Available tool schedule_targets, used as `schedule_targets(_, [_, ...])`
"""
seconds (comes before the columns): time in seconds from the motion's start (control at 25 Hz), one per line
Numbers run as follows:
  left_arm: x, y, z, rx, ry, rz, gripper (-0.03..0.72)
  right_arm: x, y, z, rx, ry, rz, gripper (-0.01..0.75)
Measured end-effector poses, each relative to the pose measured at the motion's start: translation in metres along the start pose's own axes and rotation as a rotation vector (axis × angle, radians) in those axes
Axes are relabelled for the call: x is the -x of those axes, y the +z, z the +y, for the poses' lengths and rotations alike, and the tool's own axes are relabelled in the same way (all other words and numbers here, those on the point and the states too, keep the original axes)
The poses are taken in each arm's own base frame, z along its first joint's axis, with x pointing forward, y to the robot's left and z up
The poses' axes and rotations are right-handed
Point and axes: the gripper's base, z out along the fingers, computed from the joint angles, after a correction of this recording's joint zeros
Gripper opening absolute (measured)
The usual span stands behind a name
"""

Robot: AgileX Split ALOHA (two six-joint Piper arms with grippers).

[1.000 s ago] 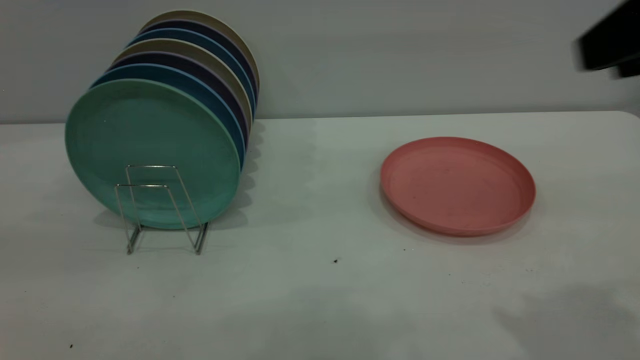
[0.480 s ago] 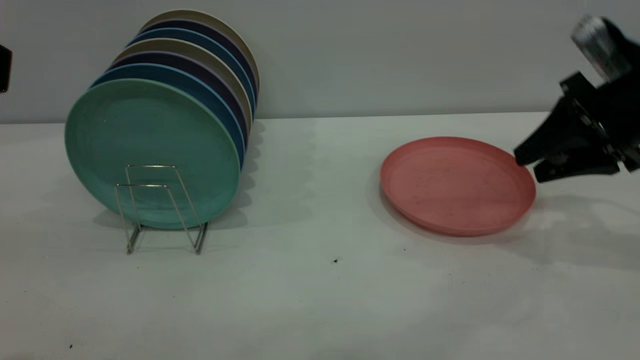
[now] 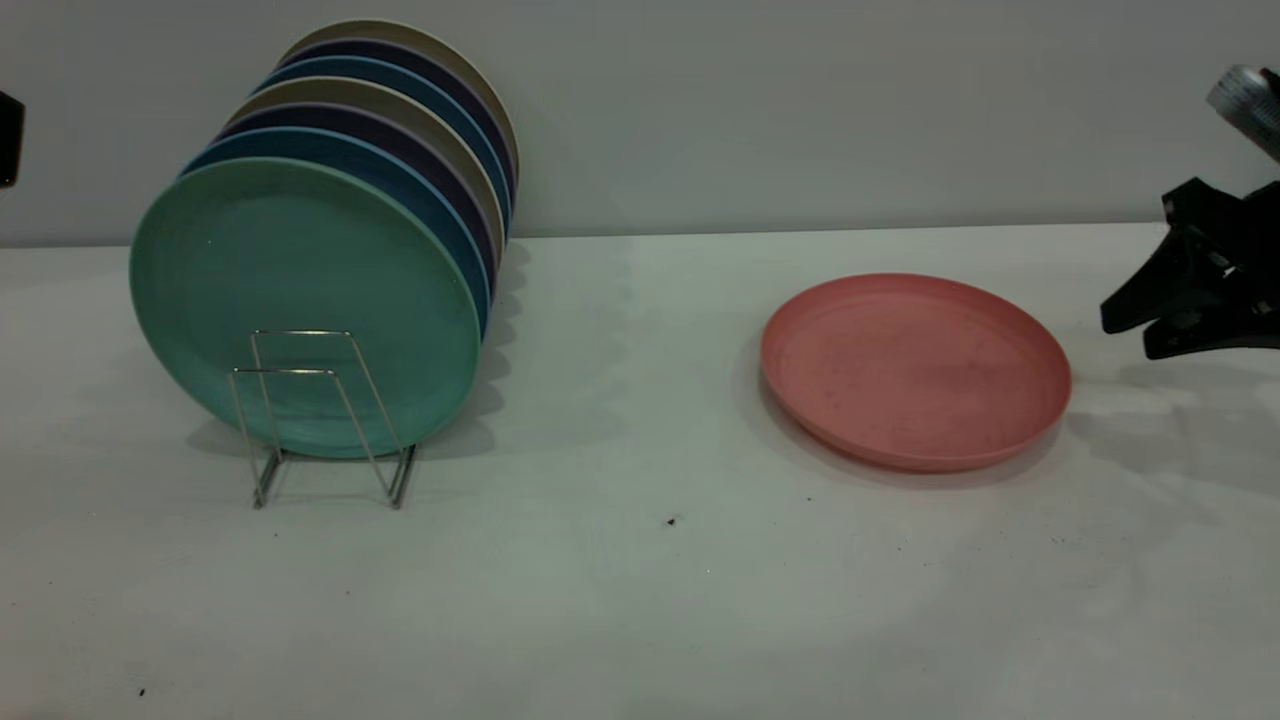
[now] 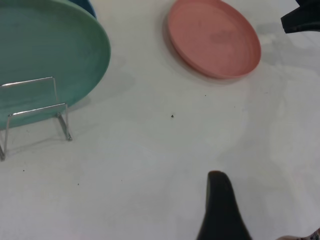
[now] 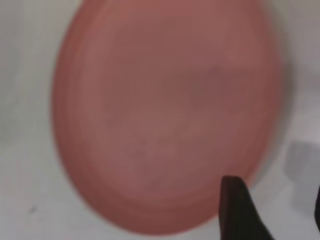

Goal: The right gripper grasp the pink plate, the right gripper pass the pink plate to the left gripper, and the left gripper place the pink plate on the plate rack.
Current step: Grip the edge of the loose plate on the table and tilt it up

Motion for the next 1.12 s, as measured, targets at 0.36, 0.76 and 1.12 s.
schedule_targets(0.36, [0.000,0.000,0.000,0.000,0.001,0.000,0.515,0.004,0.025,-0.016,0.024,0.051,-0.005,0.389])
schedule_targets(0.76, [0.000,0.000,0.000,-0.002,0.001,0.002,0.515,0.001,0.048,-0.021,0.050,0.091,-0.002,0.389])
schedule_targets(1.12, [0.000,0.000,0.000,-0.004,0.001,0.003,0.515,-0.002,0.071,-0.002,-0.007,0.032,-0.002,0.387])
